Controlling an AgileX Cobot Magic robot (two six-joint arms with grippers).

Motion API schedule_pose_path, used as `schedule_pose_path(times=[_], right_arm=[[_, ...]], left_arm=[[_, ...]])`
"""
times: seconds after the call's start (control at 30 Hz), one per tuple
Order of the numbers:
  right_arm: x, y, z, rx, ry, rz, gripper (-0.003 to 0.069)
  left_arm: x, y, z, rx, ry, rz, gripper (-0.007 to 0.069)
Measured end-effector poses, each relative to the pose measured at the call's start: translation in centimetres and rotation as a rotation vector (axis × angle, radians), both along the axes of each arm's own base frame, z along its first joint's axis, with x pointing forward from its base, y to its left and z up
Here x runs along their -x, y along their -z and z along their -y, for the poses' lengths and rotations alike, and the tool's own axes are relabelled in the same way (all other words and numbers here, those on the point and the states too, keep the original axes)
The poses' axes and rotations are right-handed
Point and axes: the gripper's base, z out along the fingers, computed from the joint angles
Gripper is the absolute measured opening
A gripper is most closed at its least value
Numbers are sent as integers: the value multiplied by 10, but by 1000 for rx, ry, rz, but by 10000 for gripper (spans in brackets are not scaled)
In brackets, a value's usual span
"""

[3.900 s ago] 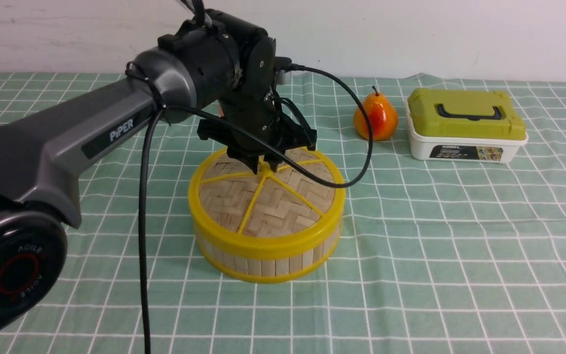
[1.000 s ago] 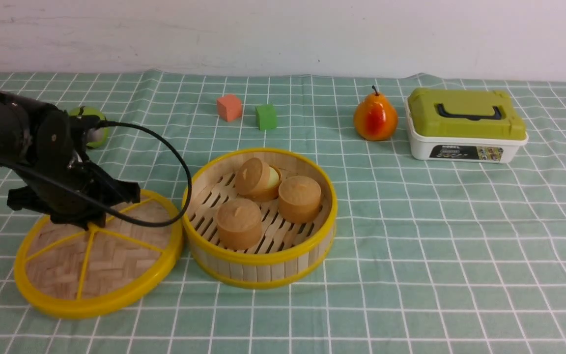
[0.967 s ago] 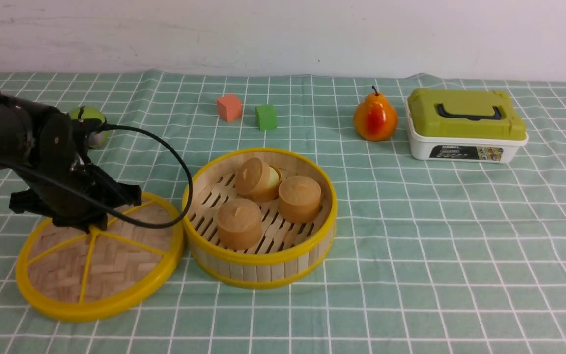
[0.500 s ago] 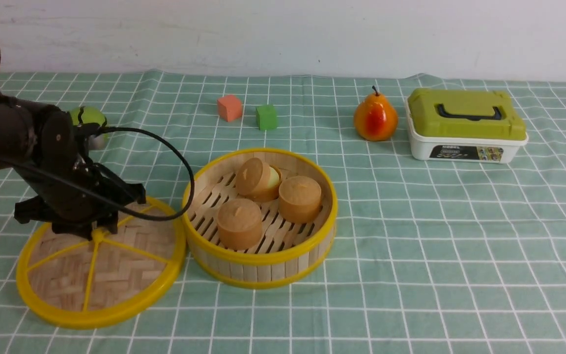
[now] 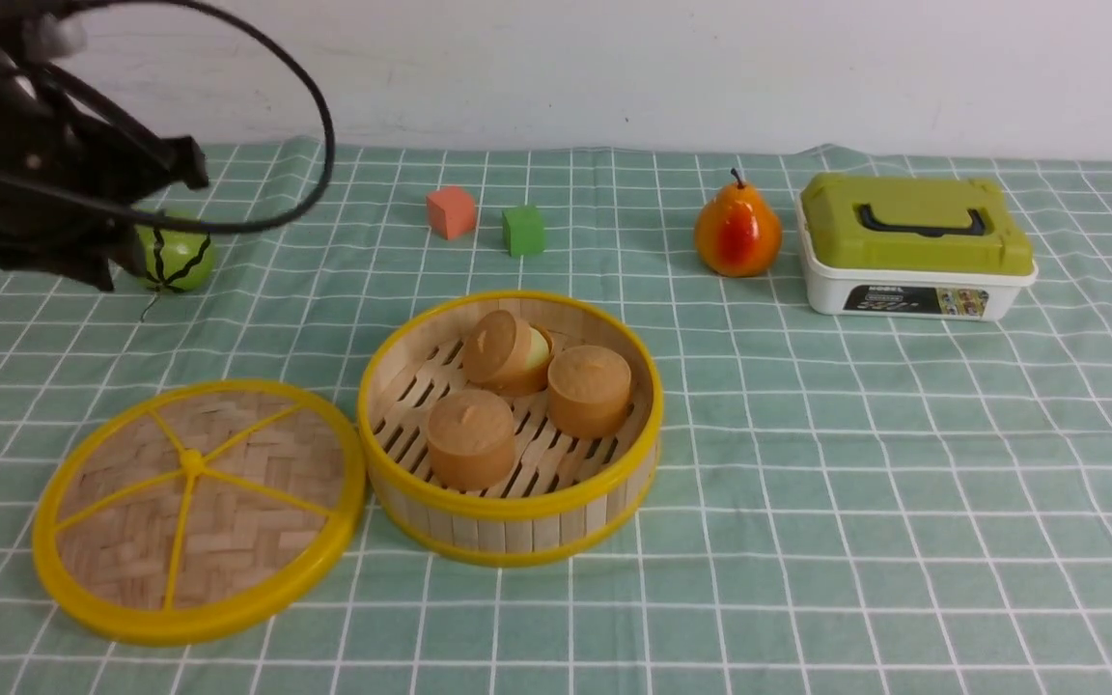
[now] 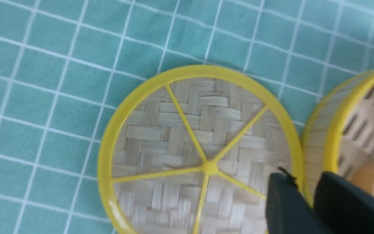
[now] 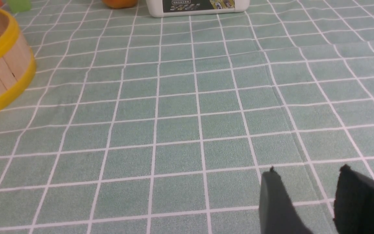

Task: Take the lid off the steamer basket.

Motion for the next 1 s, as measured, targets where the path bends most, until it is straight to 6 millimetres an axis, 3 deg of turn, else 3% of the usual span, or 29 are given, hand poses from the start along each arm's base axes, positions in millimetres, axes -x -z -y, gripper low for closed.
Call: schedule_pose_path(times=[0.03,0.1,0.13,0.23,0.33,0.4,0.43,0.5,0.57,0.7,0.73,0.8,0.93,1.0], right_arm=[[0,0,0,0,0,0,241],[0,0,0,0,0,0,241],[0,0,0,0,0,0,241],[0,0,0,0,0,0,241],[0,0,0,0,0,0,241],[0,0,0,0,0,0,241],[0,0,0,0,0,0,241],[0,0,0,0,0,0,241],[0,0,0,0,0,0,241],[0,0,0,0,0,0,241],[0,0,0,0,0,0,241],[0,0,0,0,0,0,241],[0,0,0,0,0,0,241],[0,0,0,0,0,0,241]], left_arm=[[13,-13,-1,-9,21,11,34],[33,-27,-2,-25,58,8,-13],[35,-29,-2,-27,61,7,-13],[69,-47,-5,-41,92,-4,-13],[89,-52,-7,-44,98,0,-13],[117,-50,-8,-34,116,17,-13],[119,-50,-8,-28,120,19,-13],[152,-44,-3,20,197,109,-13],[166,-42,-1,45,239,156,-13],[226,-15,10,162,386,360,-13],[228,-14,11,172,391,377,-13],[248,11,11,223,387,463,-13],[262,53,9,263,339,535,-13],[266,64,8,270,325,561,-13]])
